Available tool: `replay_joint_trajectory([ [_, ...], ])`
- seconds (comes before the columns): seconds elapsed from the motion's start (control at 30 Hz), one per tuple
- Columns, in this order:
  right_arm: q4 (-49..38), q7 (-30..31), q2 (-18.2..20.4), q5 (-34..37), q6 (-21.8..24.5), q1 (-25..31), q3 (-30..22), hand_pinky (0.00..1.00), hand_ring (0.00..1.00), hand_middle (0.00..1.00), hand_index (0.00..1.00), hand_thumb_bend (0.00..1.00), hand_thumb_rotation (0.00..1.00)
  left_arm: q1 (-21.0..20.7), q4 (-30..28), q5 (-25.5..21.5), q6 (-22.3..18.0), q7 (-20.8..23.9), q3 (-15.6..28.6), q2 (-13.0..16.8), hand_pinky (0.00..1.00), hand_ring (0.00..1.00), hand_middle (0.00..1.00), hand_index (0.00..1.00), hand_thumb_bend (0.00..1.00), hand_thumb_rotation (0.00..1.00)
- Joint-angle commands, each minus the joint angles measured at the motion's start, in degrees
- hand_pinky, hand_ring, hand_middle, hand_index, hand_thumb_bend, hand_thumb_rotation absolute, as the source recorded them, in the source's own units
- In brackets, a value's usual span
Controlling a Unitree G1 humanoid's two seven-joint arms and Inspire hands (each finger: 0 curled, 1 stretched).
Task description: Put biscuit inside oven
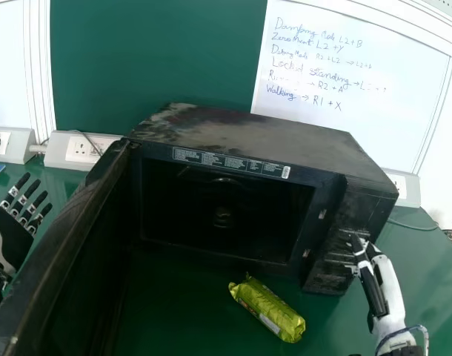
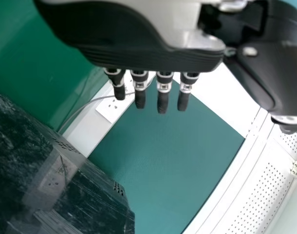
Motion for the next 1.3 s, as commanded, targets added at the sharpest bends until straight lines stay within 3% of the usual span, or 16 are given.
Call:
replay_joint_trajectory([
  [0.0, -0.7, 0.4, -0.5, 0.6, 0.3, 0.1, -0.3, 0.60, 0.70, 0.76, 0.77, 0.78, 0.37, 0.1, -0.1, 0.1, -0.1, -0.5, 0.3, 0.6, 1.00, 1.00, 1.00, 0.98, 0.38, 0.20],
  [0.23, -1.0, 0.8, -0.7, 0.7, 0.3, 0.2, -0.2, 0.57, 0.69, 0.76, 0.77, 0.78, 0.33, 0.1, -0.2, 0.4, -0.1, -0.3, 0.2, 0.6, 1.00, 1.00, 1.00, 0.98, 0.38, 0.21],
  [0.5, -4.4, 0.8, -2.4, -3.9, 2.5, 1.0, 2.3, 0.71, 0.77, 0.79, 0.79, 0.84, 0.27, 0.3, -0.4, 0.2, -0.2, -0.8, 0.3, 0.7, 1.00, 1.00, 1.00, 1.00, 0.37, 0.20],
  [0.6, -7.0, 1.2, -4.7, -9.2, 4.5, 1.3, 4.8, 0.73, 0.79, 0.81, 0.81, 0.87, 0.27, 0.3, -0.3, 0.4, -0.2, -1.0, 0.2, 0.7, 1.00, 1.00, 1.00, 0.99, 0.38, 0.21],
  [0.73, -9.1, 1.9, -7.7, -17.6, 5.5, 1.5, 8.2, 0.75, 0.80, 0.81, 0.82, 0.91, 0.36, 0.4, -0.8, 0.3, -0.2, -0.7, 0.1, 0.5, 1.00, 1.00, 1.00, 0.99, 0.37, 0.21],
  [0.83, -11.0, 3.5, -8.7, -21.5, 8.4, 0.9, 10.4, 0.73, 0.81, 0.83, 0.84, 0.92, 0.33, 0.4, -0.8, -0.2, -0.2, -0.6, 0.2, 0.4, 1.00, 1.00, 1.00, 1.00, 0.38, 0.20],
  [0.97, -13.2, 6.7, -11.5, -30.8, 10.6, 0.0, 14.7, 0.72, 0.82, 0.84, 0.85, 0.94, 0.37, 0.5, -0.9, 0.1, -0.2, -0.5, 0.1, 0.4, 1.00, 1.00, 1.00, 0.99, 0.39, 0.20],
  [1.07, -13.8, 8.7, -11.6, -34.4, 11.5, -0.9, 16.5, 0.70, 0.83, 0.84, 0.85, 0.95, 0.37, 0.5, -0.8, 0.0, -0.4, -0.9, 0.1, 0.3, 1.00, 1.00, 1.00, 1.00, 0.38, 0.21],
  [1.27, -15.3, 14.5, -12.0, -38.4, 14.9, -2.6, 18.0, 0.74, 0.88, 0.88, 0.89, 0.99, 0.38, 0.1, -0.7, -0.7, -0.2, 0.0, 0.1, 0.3, 1.00, 1.00, 1.00, 0.99, 0.38, 0.20],
])
